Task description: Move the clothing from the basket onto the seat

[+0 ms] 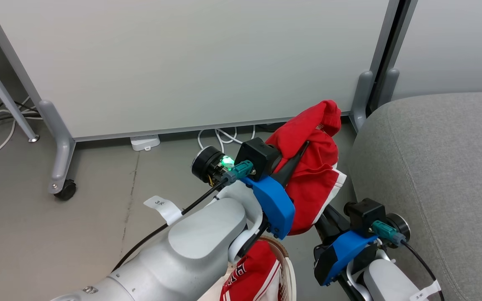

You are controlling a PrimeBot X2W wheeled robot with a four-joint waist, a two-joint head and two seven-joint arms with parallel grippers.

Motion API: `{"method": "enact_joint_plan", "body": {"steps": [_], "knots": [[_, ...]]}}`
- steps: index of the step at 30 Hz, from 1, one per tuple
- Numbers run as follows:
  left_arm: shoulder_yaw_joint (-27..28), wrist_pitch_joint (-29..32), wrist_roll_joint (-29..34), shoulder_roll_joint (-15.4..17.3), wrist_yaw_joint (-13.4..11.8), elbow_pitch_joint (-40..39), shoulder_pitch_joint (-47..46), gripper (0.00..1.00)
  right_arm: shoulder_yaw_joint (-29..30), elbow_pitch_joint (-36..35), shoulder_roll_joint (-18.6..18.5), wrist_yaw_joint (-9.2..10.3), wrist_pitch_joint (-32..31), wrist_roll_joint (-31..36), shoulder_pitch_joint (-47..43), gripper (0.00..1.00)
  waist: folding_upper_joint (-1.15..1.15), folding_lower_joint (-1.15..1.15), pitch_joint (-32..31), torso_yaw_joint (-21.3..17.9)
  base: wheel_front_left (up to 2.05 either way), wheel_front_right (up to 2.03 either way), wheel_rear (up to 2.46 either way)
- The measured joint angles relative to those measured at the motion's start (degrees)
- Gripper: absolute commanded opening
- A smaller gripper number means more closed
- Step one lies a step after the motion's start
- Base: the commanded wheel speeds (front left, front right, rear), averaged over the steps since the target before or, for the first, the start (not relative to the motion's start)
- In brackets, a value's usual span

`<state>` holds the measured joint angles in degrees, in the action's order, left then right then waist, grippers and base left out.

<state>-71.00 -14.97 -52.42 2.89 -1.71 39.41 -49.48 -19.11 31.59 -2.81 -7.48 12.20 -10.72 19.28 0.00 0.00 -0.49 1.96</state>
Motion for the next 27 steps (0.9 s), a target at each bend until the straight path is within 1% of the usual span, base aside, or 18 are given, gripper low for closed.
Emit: {"method": "enact_joint_plan", "body": {"steps": [3, 4, 5, 7, 8, 9, 10, 23, 27], "knots": [[-0.1, 0.0, 0.0, 0.0, 0.1, 0.2, 0.0, 0.0, 0.0, 0.2, 0.0, 0.0, 0.1, 0.0, 0.0, 0.0, 0.0, 0.0, -0.1, -0.1, 0.0, 0.0, 0.0], [-0.1, 0.0, 0.0, 0.0, 0.1, 0.2, 0.0, 0.06, 0.0, 0.3, 0.0, 0.0, 0.2, 0.0, 0.0, 0.0, 0.0, 0.0, -0.1, -0.1, 0.0, 0.0, 0.0], [-0.1, 0.0, 0.0, 0.0, 0.1, 0.3, 0.0, 0.16, 0.0, 0.4, 0.0, 0.0, 0.2, 0.0, 0.0, 0.0, 0.0, 0.0, -0.2, -0.2, 0.0, 0.0, 0.0], [0.0, 0.0, -0.1, 0.0, 0.0, 0.3, 0.0, 0.31, -0.1, 0.4, 0.0, 0.0, 0.3, 0.0, 0.0, 0.0, 0.0, 0.0, -0.2, -0.2, 0.0, 0.0, 0.0], [0.0, 0.0, -0.1, 0.0, 0.0, 0.4, 0.0, 0.55, -0.1, 0.4, 0.0, 0.0, 0.3, 0.0, 0.0, 0.0, 0.0, 0.0, -0.2, -0.3, 0.0, 0.0, 0.0], [0.1, 0.0, -0.1, 0.0, 0.0, 0.4, 0.0, 0.87, -0.1, 0.5, 0.0, 0.0, 0.3, 0.0, 0.0, 0.0, 0.0, 0.0, -0.2, -0.3, 0.0, 0.0, 0.0], [0.1, 0.0, -0.2, 0.0, 0.0, 0.4, 0.0, 0.99, -0.1, 0.5, 0.0, 0.0, 0.3, 0.0, 0.0, 0.0, 0.0, 0.0, -0.2, -0.4, 0.0, 0.0, 0.0], [0.8, 0.0, -0.4, 0.0, -0.1, 0.3, 0.1, 1.0, -0.2, 0.6, 0.0, 0.0, 0.3, 0.6, 0.2, 0.0, 0.0, 0.0, -0.1, -0.9, 0.0, 0.0, 0.0], [2.4, 0.0, 0.2, 0.0, -0.5, -0.3, 0.4, 1.0, -0.1, 0.6, 0.0, 0.0, 0.3, 0.7, 0.2, 0.0, 0.0, 0.0, 0.1, -1.1, 0.0, 0.0, 0.0]]}}
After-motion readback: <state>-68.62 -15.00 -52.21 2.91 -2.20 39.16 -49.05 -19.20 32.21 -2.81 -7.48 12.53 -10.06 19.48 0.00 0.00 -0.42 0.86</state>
